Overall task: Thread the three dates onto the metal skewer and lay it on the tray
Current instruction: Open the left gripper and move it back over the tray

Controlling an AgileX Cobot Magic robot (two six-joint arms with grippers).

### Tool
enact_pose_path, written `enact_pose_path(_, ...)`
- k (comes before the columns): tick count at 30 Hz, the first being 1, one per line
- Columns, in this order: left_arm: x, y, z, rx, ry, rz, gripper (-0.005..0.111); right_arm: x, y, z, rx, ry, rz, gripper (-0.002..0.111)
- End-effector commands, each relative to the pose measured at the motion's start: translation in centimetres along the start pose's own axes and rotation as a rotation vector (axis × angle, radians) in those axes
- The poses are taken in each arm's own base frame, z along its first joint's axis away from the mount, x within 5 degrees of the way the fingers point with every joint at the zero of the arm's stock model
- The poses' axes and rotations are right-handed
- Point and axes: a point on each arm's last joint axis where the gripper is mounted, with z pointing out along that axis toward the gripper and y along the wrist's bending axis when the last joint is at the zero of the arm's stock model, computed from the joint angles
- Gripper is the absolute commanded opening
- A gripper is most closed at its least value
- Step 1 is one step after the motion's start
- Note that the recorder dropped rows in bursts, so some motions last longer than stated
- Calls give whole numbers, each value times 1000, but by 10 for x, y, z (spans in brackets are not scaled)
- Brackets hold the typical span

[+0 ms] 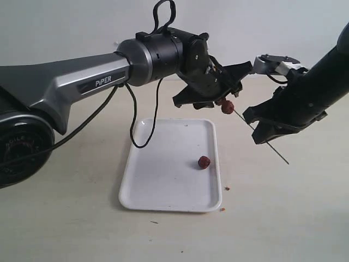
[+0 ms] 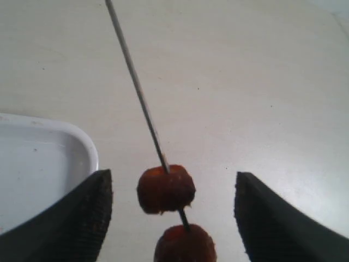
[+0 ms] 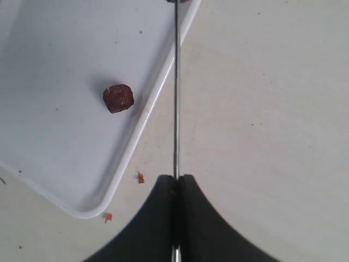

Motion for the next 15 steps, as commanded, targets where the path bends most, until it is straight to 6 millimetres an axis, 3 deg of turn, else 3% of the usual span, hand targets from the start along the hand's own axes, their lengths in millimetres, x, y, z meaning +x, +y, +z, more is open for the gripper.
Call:
enact_pose_path(1,-1,-6,-6,12,-1,8,68,-2,-1,-1,5,-24,2,0)
enact_pose_path(8,-16,7,-12,-31,-26,16,68,0,0,-1,-5,-6,13,0)
enact_pose_path(12,-34,16,-36,-176,-69,150,68,0,-3,-1,19,0,63,0)
enact_pose_path(15,-37,14,-58,-248,-30,371,67,3,-13,-2,139,24,119,0)
